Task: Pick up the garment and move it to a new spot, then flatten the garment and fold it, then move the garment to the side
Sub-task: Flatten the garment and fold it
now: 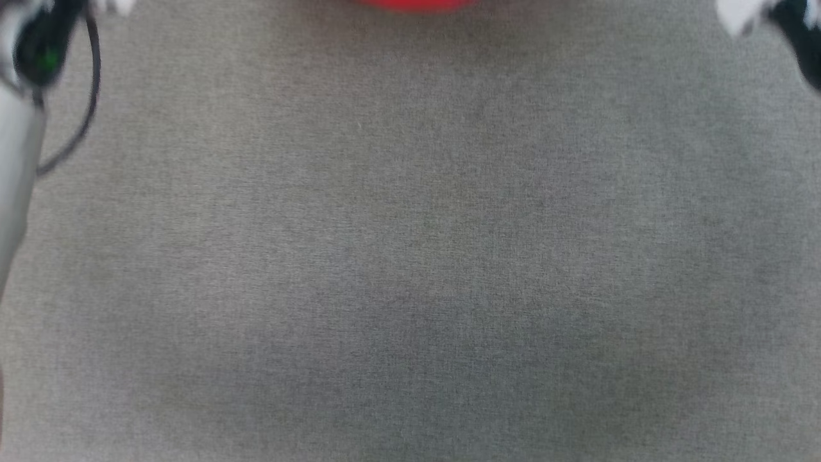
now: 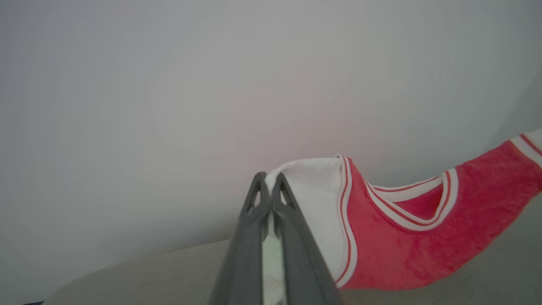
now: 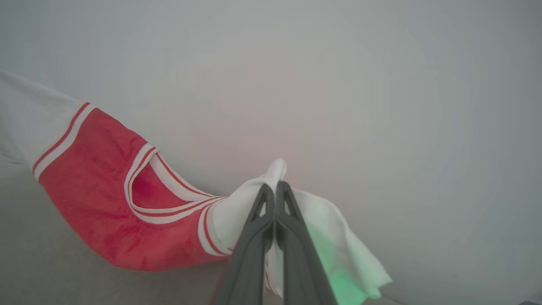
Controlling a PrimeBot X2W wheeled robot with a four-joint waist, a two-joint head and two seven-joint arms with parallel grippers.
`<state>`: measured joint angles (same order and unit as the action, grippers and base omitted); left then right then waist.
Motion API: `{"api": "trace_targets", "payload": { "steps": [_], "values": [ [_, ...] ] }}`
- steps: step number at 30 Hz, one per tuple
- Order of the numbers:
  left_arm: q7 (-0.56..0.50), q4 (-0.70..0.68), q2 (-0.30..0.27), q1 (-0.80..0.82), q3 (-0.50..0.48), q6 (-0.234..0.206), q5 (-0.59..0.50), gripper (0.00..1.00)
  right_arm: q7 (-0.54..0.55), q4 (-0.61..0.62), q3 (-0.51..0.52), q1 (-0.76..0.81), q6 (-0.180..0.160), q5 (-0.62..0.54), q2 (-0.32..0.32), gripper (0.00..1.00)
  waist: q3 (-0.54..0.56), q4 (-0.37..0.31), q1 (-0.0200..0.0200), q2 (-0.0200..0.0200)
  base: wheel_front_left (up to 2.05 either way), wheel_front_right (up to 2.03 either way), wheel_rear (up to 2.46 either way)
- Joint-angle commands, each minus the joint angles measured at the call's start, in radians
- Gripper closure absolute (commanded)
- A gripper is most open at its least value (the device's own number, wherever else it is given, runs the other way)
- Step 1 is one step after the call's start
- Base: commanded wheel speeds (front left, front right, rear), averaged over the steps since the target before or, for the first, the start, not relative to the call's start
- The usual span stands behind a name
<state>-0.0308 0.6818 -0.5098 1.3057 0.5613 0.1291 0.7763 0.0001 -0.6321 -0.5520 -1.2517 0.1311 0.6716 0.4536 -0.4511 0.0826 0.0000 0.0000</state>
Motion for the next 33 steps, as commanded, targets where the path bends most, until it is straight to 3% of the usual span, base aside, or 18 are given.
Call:
{"api": "trace_targets", "payload": {
  "steps": [1, 3, 10, 17, 23, 33],
  "values": [
    [-0.030, -0.032, -0.027, -0.046, 0.012, 0.000, 0.041, 1.00, 0.027, 0.041, -0.021, 0.044, -0.001, 0.039, 0.027, 1.00, 0.012, 0.005, 0.0000, 0.0000, 0.00, 0.00, 0.00],
    [-0.116, -0.092, -0.067, -0.149, 0.024, 0.000, 0.138, 1.00, 0.075, 0.123, -0.049, 0.124, -0.001, 0.102, 0.081, 1.00, 0.033, 0.008, 0.0000, 0.0000, 0.00, 0.00, 0.00],
    [-0.253, -0.241, -0.154, -0.352, 0.014, -0.024, 0.264, 1.00, 0.161, 0.288, -0.060, 0.294, -0.001, 0.191, 0.169, 1.00, 0.074, 0.011, 0.0000, 0.0000, 0.00, 0.00, 0.00],
    [-0.355, -0.506, -0.273, -0.619, 0.017, -0.160, 0.341, 1.00, 0.251, 0.470, -0.055, 0.497, -0.001, 0.238, 0.263, 1.00, 0.114, 0.015, 0.0000, 0.0000, 0.00, 0.00, 0.00],
    [-0.363, -0.695, -0.352, -0.842, 0.019, -0.283, 0.385, 1.00, 0.334, 0.588, -0.032, 0.655, -0.001, 0.271, 0.330, 1.00, 0.139, 0.017, 0.0000, 0.0000, 0.00, 0.00, 0.00],
    [-0.351, -0.802, -0.404, -1.097, 0.044, -0.399, 0.444, 1.00, 0.495, 0.692, 0.007, 0.903, -0.001, 0.352, 0.395, 1.00, 0.169, 0.023, 0.0000, 0.0000, 0.00, 0.00, 0.00]
  ]
}}
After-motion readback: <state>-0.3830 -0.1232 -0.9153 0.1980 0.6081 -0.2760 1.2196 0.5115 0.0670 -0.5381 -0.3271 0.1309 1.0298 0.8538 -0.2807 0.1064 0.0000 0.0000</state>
